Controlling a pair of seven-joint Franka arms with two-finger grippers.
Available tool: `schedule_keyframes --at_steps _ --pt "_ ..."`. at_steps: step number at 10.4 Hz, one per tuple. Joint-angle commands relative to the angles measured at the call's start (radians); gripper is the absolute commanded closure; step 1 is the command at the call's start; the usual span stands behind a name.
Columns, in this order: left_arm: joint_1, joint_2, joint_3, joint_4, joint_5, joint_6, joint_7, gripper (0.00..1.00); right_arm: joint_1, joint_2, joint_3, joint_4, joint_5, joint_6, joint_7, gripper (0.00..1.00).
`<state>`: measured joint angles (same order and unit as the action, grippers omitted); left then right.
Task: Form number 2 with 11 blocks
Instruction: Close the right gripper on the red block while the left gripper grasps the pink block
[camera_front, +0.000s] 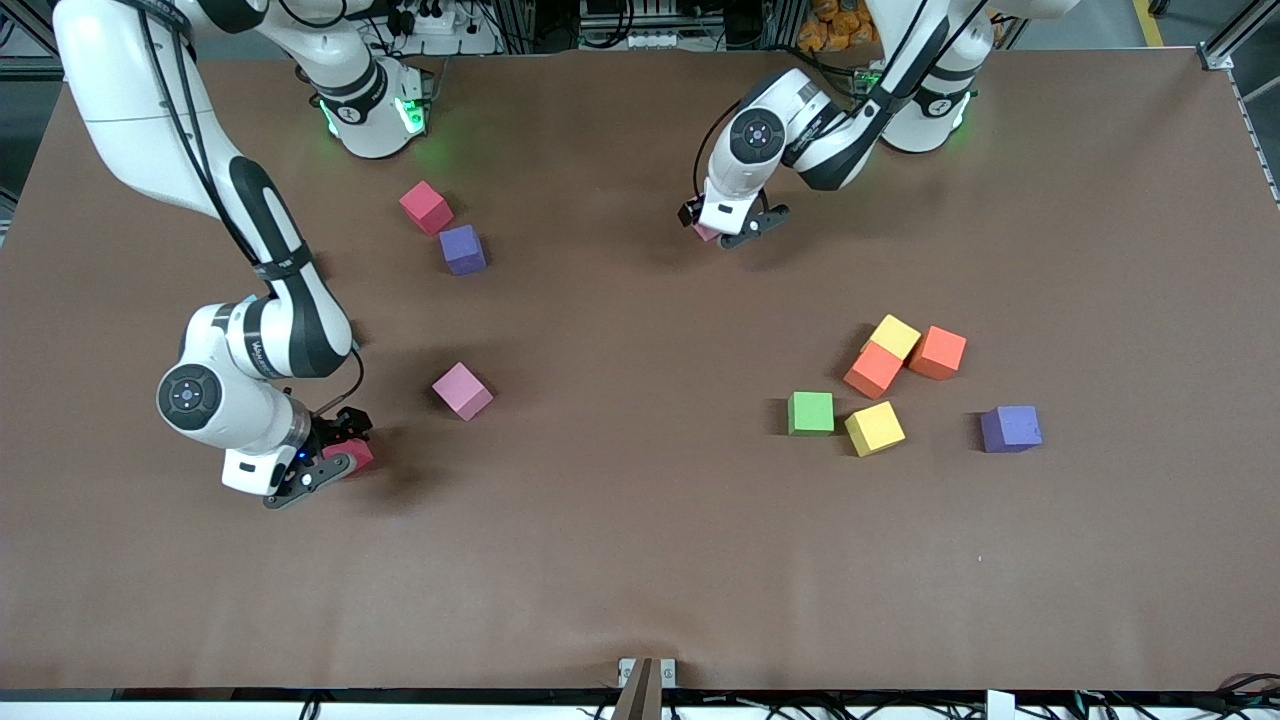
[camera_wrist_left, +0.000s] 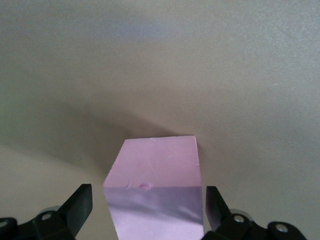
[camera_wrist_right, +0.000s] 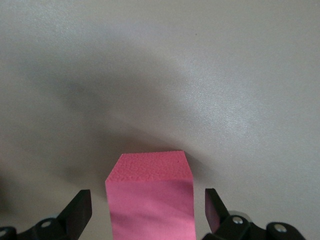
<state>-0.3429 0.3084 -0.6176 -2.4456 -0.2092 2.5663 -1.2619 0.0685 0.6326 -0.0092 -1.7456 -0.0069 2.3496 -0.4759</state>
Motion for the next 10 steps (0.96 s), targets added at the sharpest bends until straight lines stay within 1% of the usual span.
schedule_keyframes --at_steps 1,2,3,4,5,7,9,10 --pt "-0.016 0.015 0.009 0.007 0.002 0.032 0.004 0.19 -0.013 0.013 0.011 0.009 0.028 0.002 0.0 0.0" --pt "-0.028 0.023 0.009 0.016 0.013 0.037 0.006 0.4 -0.013 0.013 0.011 0.006 0.054 0.002 -0.001 0.0" --pt "-0.039 0.037 0.009 0.025 0.033 0.037 0.012 0.57 -0.013 0.013 0.009 0.006 0.057 0.002 -0.004 0.35" --pt "-0.044 0.043 0.012 0.036 0.08 0.037 0.034 0.71 -0.015 0.013 0.009 0.006 0.059 -0.001 -0.004 0.84" --pt "-0.062 0.043 0.033 0.054 0.108 0.037 0.077 0.78 -0.009 0.01 0.011 0.008 0.062 -0.009 0.003 1.0" --pt "-0.08 0.055 0.039 0.104 0.109 0.029 0.188 0.94 -0.004 -0.004 0.014 0.009 0.062 -0.038 0.042 1.0" --pt "-0.14 0.06 0.102 0.158 0.113 0.006 0.278 0.94 -0.031 -0.034 0.014 0.017 0.065 -0.082 0.042 1.0" --pt "-0.18 0.075 0.133 0.206 0.113 -0.03 0.28 0.94 -0.054 -0.045 0.012 0.032 0.089 -0.113 0.04 1.0"
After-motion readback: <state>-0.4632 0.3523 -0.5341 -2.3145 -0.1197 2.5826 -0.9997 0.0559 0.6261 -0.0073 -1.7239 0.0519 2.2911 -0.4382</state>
